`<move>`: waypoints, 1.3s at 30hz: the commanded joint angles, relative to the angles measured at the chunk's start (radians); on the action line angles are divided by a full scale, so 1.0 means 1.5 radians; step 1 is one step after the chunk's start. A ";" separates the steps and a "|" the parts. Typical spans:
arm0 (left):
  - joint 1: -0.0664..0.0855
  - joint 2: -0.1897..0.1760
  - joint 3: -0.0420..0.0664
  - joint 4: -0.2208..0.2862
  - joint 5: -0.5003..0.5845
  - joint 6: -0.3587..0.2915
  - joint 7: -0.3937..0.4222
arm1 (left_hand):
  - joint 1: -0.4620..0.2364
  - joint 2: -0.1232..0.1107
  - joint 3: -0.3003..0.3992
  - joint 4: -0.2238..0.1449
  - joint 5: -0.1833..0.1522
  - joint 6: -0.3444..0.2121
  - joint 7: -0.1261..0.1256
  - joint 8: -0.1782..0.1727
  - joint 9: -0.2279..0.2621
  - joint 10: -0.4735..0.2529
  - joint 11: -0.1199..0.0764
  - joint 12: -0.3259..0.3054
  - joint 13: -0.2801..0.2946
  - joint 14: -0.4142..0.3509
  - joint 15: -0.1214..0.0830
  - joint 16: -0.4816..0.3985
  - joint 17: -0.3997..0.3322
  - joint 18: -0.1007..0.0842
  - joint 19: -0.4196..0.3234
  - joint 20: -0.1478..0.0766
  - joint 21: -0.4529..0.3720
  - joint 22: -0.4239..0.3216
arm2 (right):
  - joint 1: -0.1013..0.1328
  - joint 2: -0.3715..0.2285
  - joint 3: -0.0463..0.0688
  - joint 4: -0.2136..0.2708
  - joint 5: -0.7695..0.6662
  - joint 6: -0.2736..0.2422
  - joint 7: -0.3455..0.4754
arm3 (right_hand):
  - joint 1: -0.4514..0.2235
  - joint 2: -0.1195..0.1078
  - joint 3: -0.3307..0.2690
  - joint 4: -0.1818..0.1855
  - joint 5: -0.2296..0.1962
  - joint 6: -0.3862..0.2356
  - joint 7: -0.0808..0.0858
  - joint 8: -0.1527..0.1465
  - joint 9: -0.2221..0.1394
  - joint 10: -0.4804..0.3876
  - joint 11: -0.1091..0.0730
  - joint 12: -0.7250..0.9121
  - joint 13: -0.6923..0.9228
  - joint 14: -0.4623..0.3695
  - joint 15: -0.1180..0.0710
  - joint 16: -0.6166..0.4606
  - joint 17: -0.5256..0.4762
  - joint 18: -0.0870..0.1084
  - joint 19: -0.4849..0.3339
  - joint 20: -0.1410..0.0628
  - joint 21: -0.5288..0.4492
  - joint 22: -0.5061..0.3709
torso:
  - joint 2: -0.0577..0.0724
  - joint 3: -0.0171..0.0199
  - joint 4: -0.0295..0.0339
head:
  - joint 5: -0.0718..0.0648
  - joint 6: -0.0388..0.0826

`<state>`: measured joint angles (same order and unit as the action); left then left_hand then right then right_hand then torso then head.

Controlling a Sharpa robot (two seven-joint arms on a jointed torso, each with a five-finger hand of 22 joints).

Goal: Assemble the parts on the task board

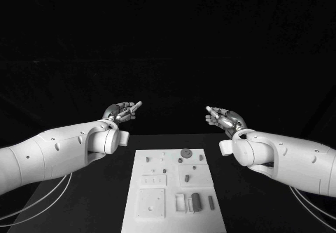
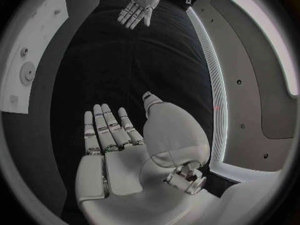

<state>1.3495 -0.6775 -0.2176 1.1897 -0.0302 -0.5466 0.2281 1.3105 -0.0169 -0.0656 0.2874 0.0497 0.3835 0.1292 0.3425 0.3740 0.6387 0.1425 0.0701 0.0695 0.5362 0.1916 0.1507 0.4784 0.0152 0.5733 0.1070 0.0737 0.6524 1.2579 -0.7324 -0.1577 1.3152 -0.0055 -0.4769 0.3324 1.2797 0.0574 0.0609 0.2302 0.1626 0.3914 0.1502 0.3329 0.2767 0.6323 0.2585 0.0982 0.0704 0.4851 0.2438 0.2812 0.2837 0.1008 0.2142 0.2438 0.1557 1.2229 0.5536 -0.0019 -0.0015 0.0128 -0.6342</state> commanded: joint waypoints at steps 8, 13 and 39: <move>0.022 0.011 -0.014 -0.030 -0.025 0.094 -0.094 | 0.041 0.010 0.009 0.004 0.007 0.107 0.043 0.053 0.025 0.117 0.023 0.054 0.021 0.120 0.002 0.068 0.031 0.039 0.114 -0.011 0.058 0.028 | 0.061 0.016 -0.041 -0.078 -0.026 0.248 -0.130 | 0.136 -0.038 -0.019 -0.053 -0.011 0.144 0.067 0.064 0.030 0.173 -0.030 0.046 0.013 0.161 -0.037 0.076 0.035 0.081 0.190 0.004 0.026 0.026 | 0.000 -0.0001 0.0000 | 0.000 0.000; 0.022 0.011 -0.014 -0.030 -0.025 0.094 -0.094 | 0.075 0.009 0.025 0.004 0.008 0.175 0.040 0.068 0.025 0.205 0.013 0.091 0.036 0.213 -0.023 0.119 0.059 0.065 0.199 -0.028 0.097 0.041 | 0.071 0.018 -0.048 -0.091 -0.028 0.270 -0.142 | 0.149 -0.040 -0.033 -0.049 -0.007 0.178 0.059 0.059 0.025 0.229 -0.047 0.046 0.009 0.224 -0.058 0.091 0.046 0.105 0.260 0.008 0.018 -0.001 | 0.000 -0.0001 0.0000 | 0.000 0.000; -0.004 -0.071 -0.014 0.098 -0.084 0.152 -0.027 | 0.191 -0.028 -0.014 0.003 0.005 0.278 0.022 0.047 0.013 0.325 -0.018 0.095 0.081 0.332 -0.081 0.176 0.178 0.055 0.320 -0.088 0.162 0.089 | 0.024 0.108 -0.047 -0.205 -0.834 0.189 -0.225 | 0.169 -0.073 -0.096 0.008 0.010 0.241 0.000 0.017 0.049 0.403 -0.151 0.515 0.437 0.452 -0.205 0.530 0.406 0.106 0.620 -0.135 0.240 0.072 | 0.017 -0.0012 0.0022 | 0.022 -0.030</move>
<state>1.3425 -0.7815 -0.2393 1.3295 -0.1474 -0.3505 0.1638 1.5982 -0.0519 -0.0820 0.2923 0.0572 0.8057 0.1606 0.4180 0.3940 1.1222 0.1155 0.2159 0.1904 1.0277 0.0699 0.4108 0.7423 0.0849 1.0476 -0.0250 0.3133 0.7860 1.2944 -0.5713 -0.2280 1.0044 -1.1608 -0.1836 0.0365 1.5298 -0.0557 -0.0799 0.2363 0.1745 0.7510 0.1532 0.3627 0.3490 1.2625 0.0334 0.8267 0.6871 1.1610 -0.0522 1.0433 0.8654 0.2393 1.1296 0.0517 0.4998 1.3058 0.5668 -0.0024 -0.0005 0.0408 -0.6803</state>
